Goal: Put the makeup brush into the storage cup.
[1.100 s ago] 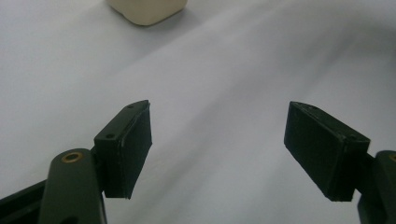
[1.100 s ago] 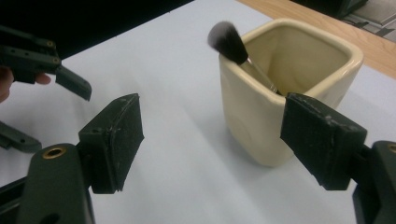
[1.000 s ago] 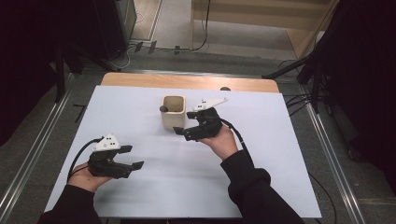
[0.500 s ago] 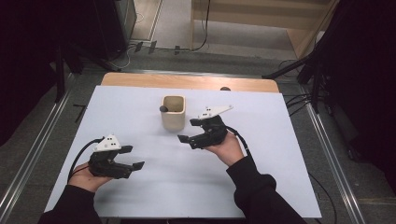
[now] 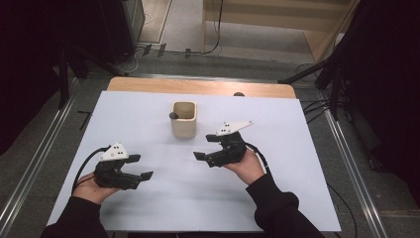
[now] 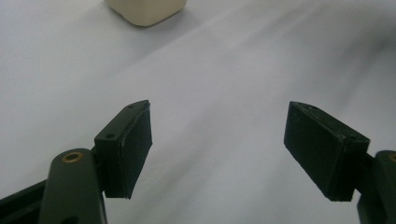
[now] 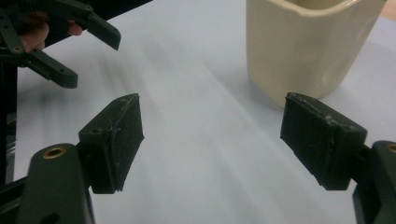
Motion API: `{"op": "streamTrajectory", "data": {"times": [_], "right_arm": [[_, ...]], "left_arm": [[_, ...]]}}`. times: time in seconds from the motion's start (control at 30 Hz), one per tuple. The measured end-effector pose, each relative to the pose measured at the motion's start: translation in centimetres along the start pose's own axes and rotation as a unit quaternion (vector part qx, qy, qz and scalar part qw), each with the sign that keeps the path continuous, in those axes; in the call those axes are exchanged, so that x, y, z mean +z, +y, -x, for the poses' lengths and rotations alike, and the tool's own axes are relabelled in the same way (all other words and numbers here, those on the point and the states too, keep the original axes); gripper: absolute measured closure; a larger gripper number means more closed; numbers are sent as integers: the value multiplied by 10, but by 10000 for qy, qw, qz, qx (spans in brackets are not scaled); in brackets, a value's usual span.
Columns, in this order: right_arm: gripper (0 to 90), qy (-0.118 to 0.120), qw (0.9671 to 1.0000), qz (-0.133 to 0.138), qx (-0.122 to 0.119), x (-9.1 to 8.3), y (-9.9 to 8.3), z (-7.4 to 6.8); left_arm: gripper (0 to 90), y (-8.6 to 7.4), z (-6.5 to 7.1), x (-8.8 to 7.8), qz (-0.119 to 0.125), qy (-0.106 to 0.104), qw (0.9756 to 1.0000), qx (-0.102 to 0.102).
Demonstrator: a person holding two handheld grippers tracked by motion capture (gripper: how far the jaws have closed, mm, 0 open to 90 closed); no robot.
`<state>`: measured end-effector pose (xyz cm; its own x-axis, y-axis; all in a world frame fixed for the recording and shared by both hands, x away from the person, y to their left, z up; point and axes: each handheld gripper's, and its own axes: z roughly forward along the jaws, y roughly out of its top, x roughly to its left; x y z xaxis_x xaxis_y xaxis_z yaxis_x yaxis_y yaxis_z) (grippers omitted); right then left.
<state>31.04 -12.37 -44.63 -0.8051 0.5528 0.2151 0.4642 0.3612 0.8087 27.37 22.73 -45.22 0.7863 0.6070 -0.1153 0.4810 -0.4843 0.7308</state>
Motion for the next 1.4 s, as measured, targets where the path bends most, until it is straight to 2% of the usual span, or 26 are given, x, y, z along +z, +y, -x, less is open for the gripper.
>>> {"op": "streamTrajectory", "data": {"times": [0.23,0.5,0.7,0.97,1.2,1.4], "right_arm": [[217,84,9999,90,45,-7,-9,0],[217,34,10000,-18,73,-13,-24,2],[218,105,9999,5,106,-17,-32,1],[217,0,9999,16,117,-30,-42,3],[220,-182,9998,-95,63,-39,-51,5],[220,-203,9997,-59,133,-49,-57,6]], "left_arm": [[239,0,0,0,10,-17,10000,0],[239,0,0,0,6,-37,10000,3],[239,0,1,0,28,-45,10000,35],[238,0,1,0,16,-53,10000,36],[238,0,1,0,7,-61,10000,44],[238,0,1,0,10,-58,10000,31]]}}
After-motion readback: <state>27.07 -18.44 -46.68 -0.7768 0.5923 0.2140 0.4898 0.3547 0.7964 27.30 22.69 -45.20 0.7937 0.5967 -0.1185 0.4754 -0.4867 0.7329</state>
